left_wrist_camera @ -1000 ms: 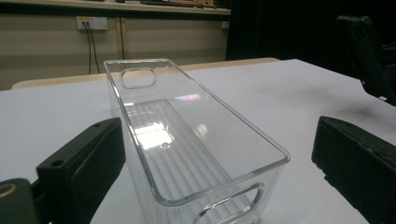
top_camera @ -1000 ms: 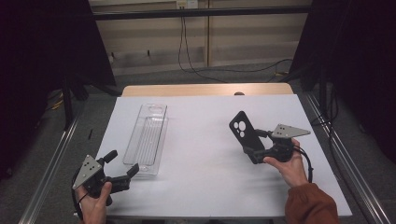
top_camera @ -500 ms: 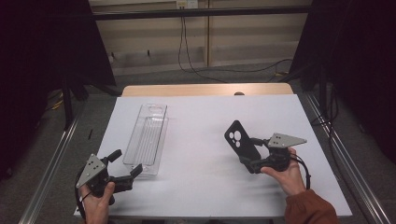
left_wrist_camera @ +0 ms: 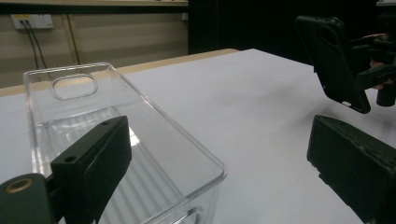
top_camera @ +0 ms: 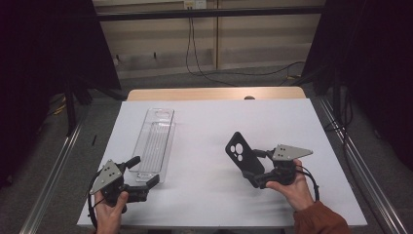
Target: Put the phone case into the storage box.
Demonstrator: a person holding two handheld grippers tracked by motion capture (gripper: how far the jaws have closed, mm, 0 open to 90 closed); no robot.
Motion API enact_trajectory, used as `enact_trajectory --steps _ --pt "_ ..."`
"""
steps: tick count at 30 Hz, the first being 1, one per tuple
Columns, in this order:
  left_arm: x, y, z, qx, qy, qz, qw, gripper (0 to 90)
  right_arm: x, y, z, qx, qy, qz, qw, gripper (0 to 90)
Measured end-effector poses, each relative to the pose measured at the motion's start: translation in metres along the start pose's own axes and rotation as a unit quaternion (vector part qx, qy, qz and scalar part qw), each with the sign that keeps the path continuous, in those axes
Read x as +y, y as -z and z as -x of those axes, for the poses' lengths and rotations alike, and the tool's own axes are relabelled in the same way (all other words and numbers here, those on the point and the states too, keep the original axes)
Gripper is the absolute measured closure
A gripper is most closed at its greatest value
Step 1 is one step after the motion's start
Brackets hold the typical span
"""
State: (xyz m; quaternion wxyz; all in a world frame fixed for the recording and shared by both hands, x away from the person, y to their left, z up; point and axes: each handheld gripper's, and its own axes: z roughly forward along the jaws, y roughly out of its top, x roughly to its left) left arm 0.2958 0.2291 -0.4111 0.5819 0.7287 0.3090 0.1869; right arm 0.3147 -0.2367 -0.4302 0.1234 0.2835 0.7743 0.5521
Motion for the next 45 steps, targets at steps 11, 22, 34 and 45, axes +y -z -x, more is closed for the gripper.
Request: enact_trajectory --steps 11,22,34,45 --pt "0.006 -0.011 0.005 -0.04 0.001 -0.004 0.9992 8.7 0.001 -0.01 -0.01 0.02 0.006 -0.004 0.9998 14.6" --pt "0.013 -0.032 0.021 -0.09 -0.013 -0.029 0.9954 3.1 0.004 -0.019 -0.018 0.04 0.011 -0.006 0.9991 14.6" --pt "0.023 -0.046 0.025 -0.115 -0.013 -0.035 0.9926 2.6 0.007 -0.028 -0.024 0.06 0.014 -0.008 0.9981 14.6" --pt "0.037 -0.064 0.032 -0.158 -0.022 -0.041 0.9864 2.7 0.009 -0.034 -0.026 0.072 0.013 -0.008 0.9973 14.6"
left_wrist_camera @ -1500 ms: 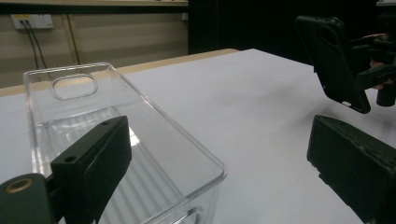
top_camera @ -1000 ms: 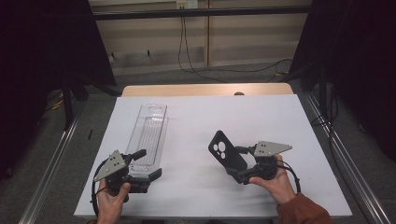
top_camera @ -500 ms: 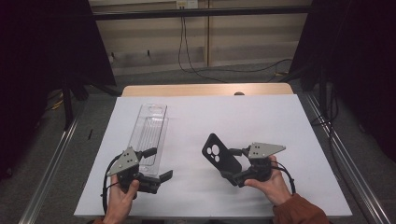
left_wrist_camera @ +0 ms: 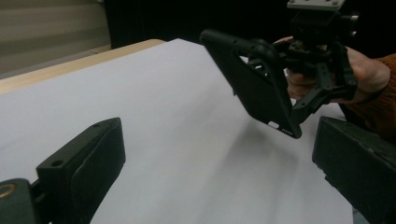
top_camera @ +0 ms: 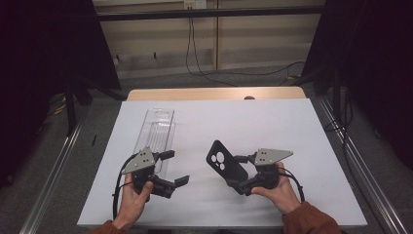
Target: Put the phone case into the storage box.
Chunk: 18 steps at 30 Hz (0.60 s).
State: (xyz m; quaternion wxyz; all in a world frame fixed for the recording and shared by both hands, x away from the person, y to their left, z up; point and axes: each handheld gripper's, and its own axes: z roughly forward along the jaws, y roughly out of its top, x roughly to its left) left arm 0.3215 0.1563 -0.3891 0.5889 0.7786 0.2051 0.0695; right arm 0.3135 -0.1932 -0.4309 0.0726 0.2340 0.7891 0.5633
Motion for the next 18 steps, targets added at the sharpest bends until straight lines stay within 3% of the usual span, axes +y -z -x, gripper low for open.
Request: enact_trajectory --steps 5,9,13,18 --pt "0.003 -0.008 0.001 -0.021 -0.011 -0.002 0.9997 2.2 0.001 -0.002 -0.001 0.005 0.002 -0.001 1.0 14.6" --pt "0.005 -0.014 0.0 -0.038 -0.006 -0.007 0.9992 2.0 0.001 -0.003 -0.002 0.012 0.0 0.001 0.9999 14.6" --pt "0.01 -0.021 -0.001 -0.061 -0.017 -0.016 0.9978 1.8 0.002 -0.004 -0.002 0.018 -0.003 0.002 0.9998 14.6" --pt "0.019 -0.026 -0.001 -0.07 -0.026 -0.013 0.9971 2.4 0.003 -0.005 -0.004 0.026 -0.004 0.004 0.9996 14.6"
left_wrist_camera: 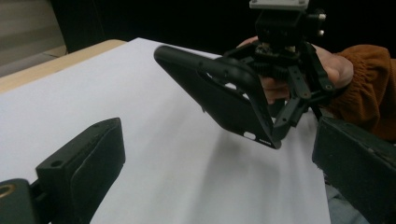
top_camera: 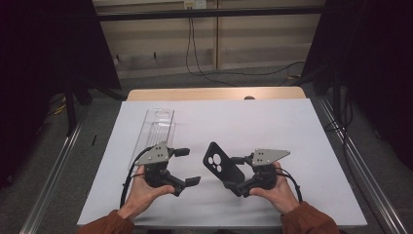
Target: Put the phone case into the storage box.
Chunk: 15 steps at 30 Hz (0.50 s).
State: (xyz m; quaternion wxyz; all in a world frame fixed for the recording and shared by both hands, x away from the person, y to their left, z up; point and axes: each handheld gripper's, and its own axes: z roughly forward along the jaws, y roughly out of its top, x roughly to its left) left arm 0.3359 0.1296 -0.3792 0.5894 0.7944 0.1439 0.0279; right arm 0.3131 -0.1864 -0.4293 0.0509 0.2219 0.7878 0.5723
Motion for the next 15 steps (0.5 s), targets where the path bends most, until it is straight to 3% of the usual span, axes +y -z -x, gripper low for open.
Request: enact_trajectory --steps 13,15 --pt "0.012 -0.009 -0.005 -0.03 -0.018 -0.011 0.9993 2.4 0.003 0.0 -0.001 0.012 -0.001 0.004 0.9999 14.6" --pt "0.013 -0.009 -0.006 -0.023 -0.019 -0.01 0.9995 2.3 0.003 -0.001 -0.001 0.015 -0.002 0.004 0.9999 14.6"
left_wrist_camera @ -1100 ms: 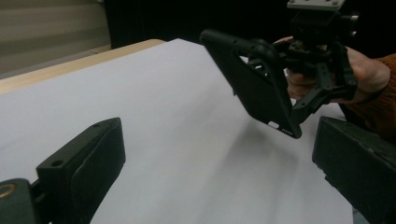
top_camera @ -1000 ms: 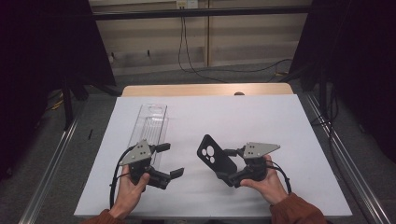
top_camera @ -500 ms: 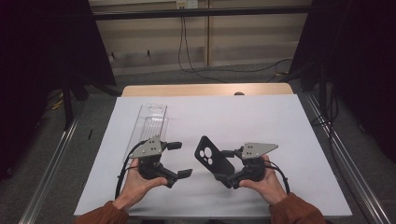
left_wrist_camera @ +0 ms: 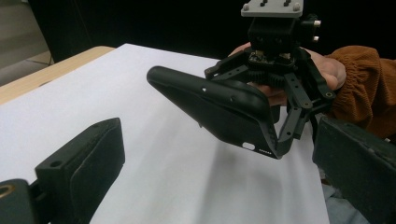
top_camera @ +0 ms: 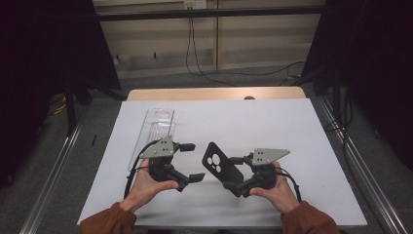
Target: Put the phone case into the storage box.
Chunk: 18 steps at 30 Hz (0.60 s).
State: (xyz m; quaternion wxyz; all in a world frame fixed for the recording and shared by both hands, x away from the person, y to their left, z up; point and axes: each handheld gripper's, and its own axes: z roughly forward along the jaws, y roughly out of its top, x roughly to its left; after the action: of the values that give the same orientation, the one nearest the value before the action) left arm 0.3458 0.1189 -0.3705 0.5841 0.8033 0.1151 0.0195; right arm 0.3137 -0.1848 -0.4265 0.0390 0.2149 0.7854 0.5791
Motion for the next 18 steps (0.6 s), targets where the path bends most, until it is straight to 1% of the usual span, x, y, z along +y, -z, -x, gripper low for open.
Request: enact_trajectory --steps 1,3,5,7,10,11,13,14,15,18 --pt "0.001 0.001 -0.001 -0.005 -0.001 0.0 1.0 2.3 0.0 0.0 0.0 0.0 0.0 0.0 1.0 14.6" --pt "0.004 0.0 -0.004 -0.006 -0.004 -0.003 1.0 2.3 0.001 -0.002 0.001 0.003 0.002 -0.005 1.0 14.6" --pt "0.005 0.0 -0.005 -0.008 -0.003 -0.002 1.0 2.3 0.001 -0.002 0.002 0.003 0.002 -0.008 1.0 14.6" --pt "0.007 0.0 -0.006 -0.01 -0.001 -0.002 1.0 2.3 0.002 -0.004 0.004 0.005 -0.001 -0.01 0.9999 14.6" --pt "0.009 -0.002 -0.009 -0.013 -0.004 -0.004 0.9999 2.4 0.003 -0.003 0.007 0.006 -0.002 -0.011 0.9999 14.6" --pt "0.01 -0.004 -0.011 -0.013 -0.009 -0.011 0.9998 2.4 0.004 -0.003 0.007 0.006 -0.001 -0.012 0.9999 14.6" --pt "0.01 -0.005 -0.012 -0.012 -0.01 -0.015 0.9998 2.3 0.005 -0.003 0.009 0.007 0.0 -0.014 0.9999 14.6" --pt "0.01 -0.005 -0.012 -0.013 -0.009 -0.016 0.9997 2.3 0.005 -0.003 0.009 0.007 0.0 -0.014 0.9999 14.6" --pt "0.01 -0.006 -0.014 -0.019 -0.008 -0.018 0.9996 2.3 0.004 -0.003 0.01 0.009 0.0 -0.013 0.9999 14.6" --pt "0.009 -0.007 -0.015 -0.019 -0.009 -0.021 0.9996 2.3 0.003 -0.004 0.011 0.011 0.0 -0.015 0.9998 14.6"
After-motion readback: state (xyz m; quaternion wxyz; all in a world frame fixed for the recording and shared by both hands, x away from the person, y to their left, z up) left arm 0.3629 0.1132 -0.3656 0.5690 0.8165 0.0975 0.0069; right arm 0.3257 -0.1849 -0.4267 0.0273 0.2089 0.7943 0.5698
